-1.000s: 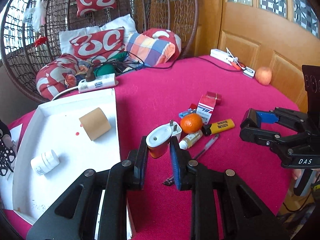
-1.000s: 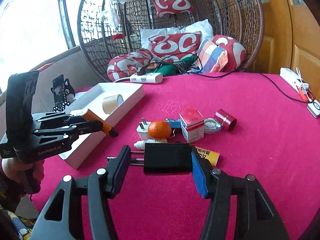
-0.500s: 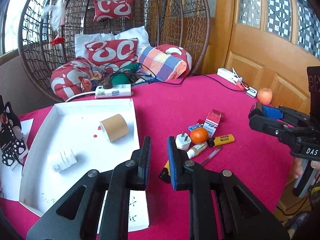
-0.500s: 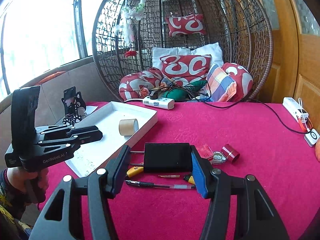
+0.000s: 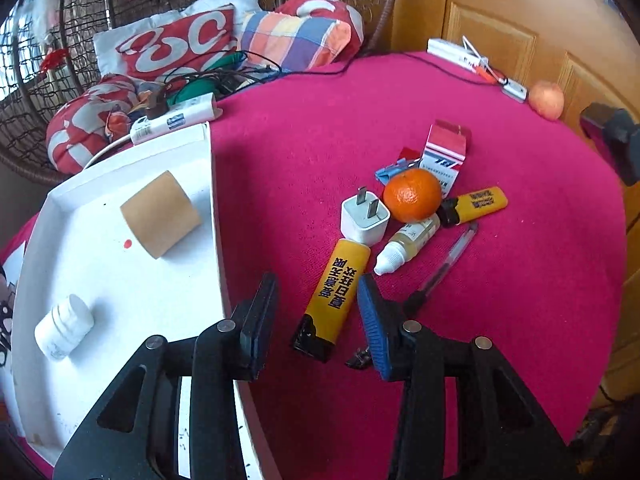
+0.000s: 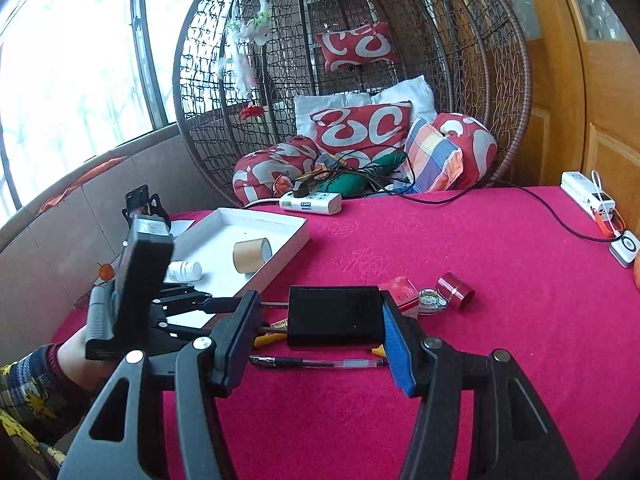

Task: Organize rigid objects
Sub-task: 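Carry the yellow tube in the left gripper while the right gripper carries the plug to the tray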

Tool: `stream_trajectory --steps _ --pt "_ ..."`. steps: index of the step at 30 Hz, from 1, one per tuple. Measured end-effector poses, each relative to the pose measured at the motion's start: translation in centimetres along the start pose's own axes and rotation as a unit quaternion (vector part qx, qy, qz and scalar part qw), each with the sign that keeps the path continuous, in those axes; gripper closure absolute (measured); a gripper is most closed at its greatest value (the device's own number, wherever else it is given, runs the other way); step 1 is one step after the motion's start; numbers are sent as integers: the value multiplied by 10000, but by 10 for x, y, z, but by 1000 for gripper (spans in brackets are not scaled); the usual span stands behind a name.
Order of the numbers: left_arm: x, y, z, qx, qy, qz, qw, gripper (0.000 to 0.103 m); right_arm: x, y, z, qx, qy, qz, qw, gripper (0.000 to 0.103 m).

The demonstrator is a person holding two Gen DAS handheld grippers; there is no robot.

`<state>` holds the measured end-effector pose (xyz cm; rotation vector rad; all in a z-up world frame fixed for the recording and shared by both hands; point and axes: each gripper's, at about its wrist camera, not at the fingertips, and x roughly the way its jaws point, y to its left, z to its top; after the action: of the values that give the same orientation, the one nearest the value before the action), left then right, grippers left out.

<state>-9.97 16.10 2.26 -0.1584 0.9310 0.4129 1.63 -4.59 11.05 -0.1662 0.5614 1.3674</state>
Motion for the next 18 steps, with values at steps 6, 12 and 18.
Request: stream_trajectory --steps 6,12,18 --pt "22 -10 -3 338 377 -95 9987 64 -1 -8 -4 135 14 50 9999 45" --pt "11 -2 -11 117 222 -35 9997 79 -2 -5 -2 128 -18 107 9999 45" --pt "-34 0 -7 -194 -508 -131 9984 79 -8 2 9 10 -178 59 9998 45"
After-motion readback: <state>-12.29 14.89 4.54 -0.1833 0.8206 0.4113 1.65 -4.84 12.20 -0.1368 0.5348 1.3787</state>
